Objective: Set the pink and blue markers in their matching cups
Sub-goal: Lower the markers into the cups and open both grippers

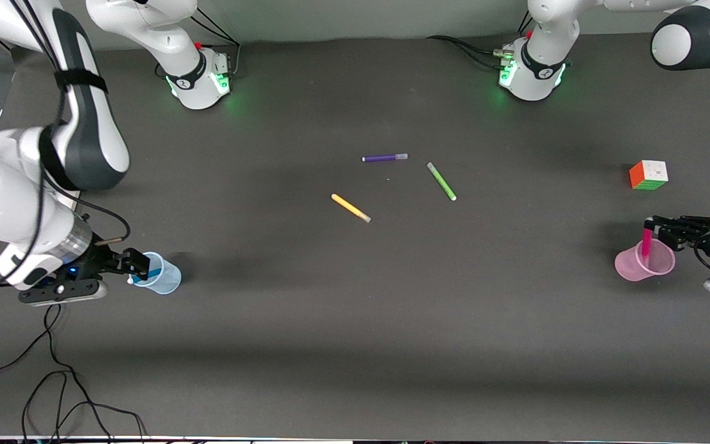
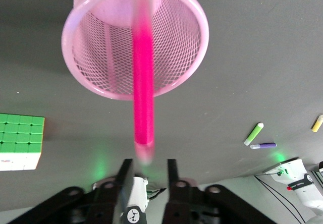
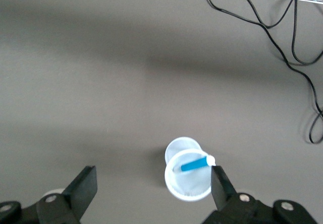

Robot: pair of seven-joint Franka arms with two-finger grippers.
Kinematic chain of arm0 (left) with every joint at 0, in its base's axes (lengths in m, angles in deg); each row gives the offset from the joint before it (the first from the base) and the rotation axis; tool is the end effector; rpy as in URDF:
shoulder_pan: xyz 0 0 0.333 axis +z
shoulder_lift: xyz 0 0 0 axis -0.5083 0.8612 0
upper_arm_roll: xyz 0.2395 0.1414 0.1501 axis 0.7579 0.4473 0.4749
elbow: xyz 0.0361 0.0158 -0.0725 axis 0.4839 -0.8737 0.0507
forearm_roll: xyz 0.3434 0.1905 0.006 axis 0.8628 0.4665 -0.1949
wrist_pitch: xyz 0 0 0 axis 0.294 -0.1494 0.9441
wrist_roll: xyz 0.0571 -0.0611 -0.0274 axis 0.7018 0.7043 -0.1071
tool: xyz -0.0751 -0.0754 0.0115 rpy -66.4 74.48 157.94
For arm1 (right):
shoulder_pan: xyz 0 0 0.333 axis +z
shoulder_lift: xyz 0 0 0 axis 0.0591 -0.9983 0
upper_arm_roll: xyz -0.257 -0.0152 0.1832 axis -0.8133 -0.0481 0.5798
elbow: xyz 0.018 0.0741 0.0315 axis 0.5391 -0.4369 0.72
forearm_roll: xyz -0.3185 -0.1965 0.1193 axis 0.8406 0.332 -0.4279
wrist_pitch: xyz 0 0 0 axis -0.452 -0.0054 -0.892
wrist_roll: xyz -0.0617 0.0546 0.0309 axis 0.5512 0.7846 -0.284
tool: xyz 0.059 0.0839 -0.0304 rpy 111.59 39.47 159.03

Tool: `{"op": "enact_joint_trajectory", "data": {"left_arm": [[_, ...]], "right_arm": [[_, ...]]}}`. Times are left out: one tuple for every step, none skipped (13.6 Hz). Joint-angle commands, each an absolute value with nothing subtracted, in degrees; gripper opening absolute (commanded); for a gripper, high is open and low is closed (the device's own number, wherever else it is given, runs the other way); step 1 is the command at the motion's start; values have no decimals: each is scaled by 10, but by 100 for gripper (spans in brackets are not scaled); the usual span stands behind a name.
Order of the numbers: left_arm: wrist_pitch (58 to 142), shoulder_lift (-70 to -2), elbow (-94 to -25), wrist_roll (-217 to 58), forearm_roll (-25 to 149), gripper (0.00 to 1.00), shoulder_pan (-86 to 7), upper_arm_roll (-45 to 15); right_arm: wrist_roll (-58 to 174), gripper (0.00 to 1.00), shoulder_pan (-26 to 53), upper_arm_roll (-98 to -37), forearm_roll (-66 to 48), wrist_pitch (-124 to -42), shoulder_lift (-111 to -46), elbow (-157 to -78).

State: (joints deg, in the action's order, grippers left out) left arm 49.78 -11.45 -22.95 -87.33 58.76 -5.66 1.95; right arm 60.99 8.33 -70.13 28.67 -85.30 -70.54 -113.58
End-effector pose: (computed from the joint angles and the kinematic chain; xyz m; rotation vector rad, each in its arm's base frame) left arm 0.6220 0.2442 0.2651 2.5101 0.4931 -0.9816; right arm 0.6520 0.0497 0.4593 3.0828 0.1745 0.1841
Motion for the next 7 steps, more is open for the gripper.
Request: {"op": "enact_joint_trajectory", "data": {"left_arm": [[494,-110,-218,-880,589,100,-56,16],[494,-113,-218,-880,589,100,-57,15],[488,-115,-218,-882,589,100,-58,15],[483,-119,-217,-883,590,100,-60,15],[483,-128,-217,-881,595,100,-64,15],[483,-144,-218,-878,600,100,-70,15],[483,-171,-219,-872,620,100,-100,18]], "right_arm": [[649,100,80,-683,290,-778,-712,-1067],[669,100,80,-674,291,-769,-713,-1056],[680,100,80,-670,291,-762,-712,-1049],[680,100,81,-669,291,-754,-711,-1040],[676,100,80,-670,291,-741,-704,-1033],[680,100,80,-670,291,-725,-689,-1029],[682,100,80,-670,290,-703,-671,-1029]]}}
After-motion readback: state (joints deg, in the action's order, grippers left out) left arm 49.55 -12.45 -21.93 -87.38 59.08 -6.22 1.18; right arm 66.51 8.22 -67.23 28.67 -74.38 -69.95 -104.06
